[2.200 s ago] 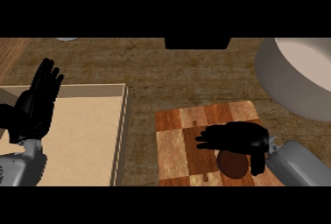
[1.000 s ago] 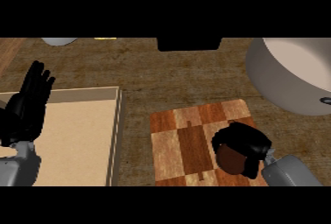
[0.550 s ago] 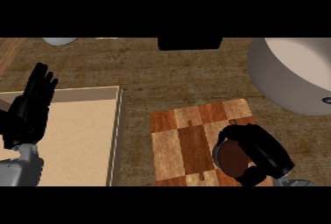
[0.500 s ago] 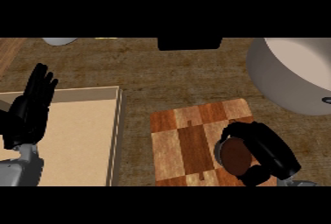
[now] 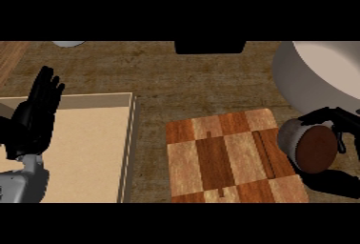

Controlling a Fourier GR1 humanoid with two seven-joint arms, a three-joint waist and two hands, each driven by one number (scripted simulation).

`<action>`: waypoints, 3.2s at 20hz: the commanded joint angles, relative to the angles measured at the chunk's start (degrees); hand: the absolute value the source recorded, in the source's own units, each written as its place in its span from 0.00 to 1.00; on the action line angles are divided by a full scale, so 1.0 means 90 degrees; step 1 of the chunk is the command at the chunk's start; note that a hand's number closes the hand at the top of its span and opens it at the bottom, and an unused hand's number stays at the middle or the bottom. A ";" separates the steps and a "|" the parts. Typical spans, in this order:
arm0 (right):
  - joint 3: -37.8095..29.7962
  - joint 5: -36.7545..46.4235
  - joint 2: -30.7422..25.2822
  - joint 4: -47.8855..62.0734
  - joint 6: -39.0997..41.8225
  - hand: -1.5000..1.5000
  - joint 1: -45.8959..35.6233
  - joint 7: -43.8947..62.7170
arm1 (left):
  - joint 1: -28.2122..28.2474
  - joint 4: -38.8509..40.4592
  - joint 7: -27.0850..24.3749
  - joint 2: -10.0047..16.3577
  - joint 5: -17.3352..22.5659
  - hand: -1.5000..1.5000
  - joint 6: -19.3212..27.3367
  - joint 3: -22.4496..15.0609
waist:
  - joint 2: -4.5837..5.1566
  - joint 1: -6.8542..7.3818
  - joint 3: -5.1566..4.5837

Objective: Pick the cupcake from the cutting board and place it in the pot

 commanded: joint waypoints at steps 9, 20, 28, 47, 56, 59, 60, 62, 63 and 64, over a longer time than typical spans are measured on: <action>-0.2277 -0.1595 -0.1139 0.1950 0.0344 1.00 -0.1858 0.0398 | 0.0137 -0.0251 0.0139 -0.0061 -0.0063 0.50 -0.0252 0.0040 | 0.0030 0.0161 0.0004; -0.2359 -0.0799 -0.1803 0.5693 -0.1028 1.00 -0.3048 -0.1785 | -0.0626 0.0382 0.0169 -0.0031 -0.0048 0.50 -0.0404 0.0265 | 0.0074 0.0207 0.0008; -0.2028 0.1085 -0.2215 0.7962 -0.3194 1.00 -0.3541 -0.2554 | -0.0207 -0.0016 0.0131 -0.0254 -0.0113 0.50 -0.0393 0.0005 | 0.0118 0.0411 0.0017; -0.3227 -0.0351 -0.2318 1.1100 -0.1351 0.00 -0.4914 -0.4118 | -0.0462 0.0231 -0.0078 -0.0355 -0.0140 0.50 -0.0434 0.0017 | 0.0199 0.0535 0.0054; -0.4421 -0.1492 -0.3237 1.1823 -0.0165 0.00 -0.4858 -0.4564 | -0.0480 0.0048 0.0128 -0.0209 -0.0127 0.50 -0.0434 0.0135 | 0.0209 0.0485 0.0055; -0.4486 -0.1559 -0.3627 1.2007 0.0241 0.00 -0.4688 -0.4689 | -0.0467 0.0294 -0.0031 -0.0311 -0.0177 0.50 -0.0439 0.0086 | 0.0206 0.0411 0.0047; -0.4562 -0.1645 -0.3687 1.2035 0.0380 0.00 -0.4743 -0.4729 | -0.0472 0.0384 -0.0186 -0.0417 -0.0302 0.50 -0.0292 0.0060 | 0.0229 0.0427 0.0053; -0.4522 -0.1623 -0.4008 1.2142 0.0804 0.00 -0.4580 -0.4730 | -0.0296 0.0108 -0.0103 -0.0497 -0.0292 0.50 -0.0291 -0.0048 | 0.0183 0.0437 0.0049; -0.4606 -0.1692 -0.4190 1.2178 0.0905 0.00 -0.4646 -0.4622 | -0.0154 0.0028 -0.0136 -0.0474 -0.0219 0.50 -0.0396 -0.0047 | 0.0198 0.0503 0.0054; -0.4564 -0.1649 -0.4251 1.2205 0.1011 0.00 -0.4454 -0.4741 | -0.0484 0.0052 0.0176 -0.0191 -0.0069 0.50 -0.0423 0.0264 | 0.0195 0.0461 0.0057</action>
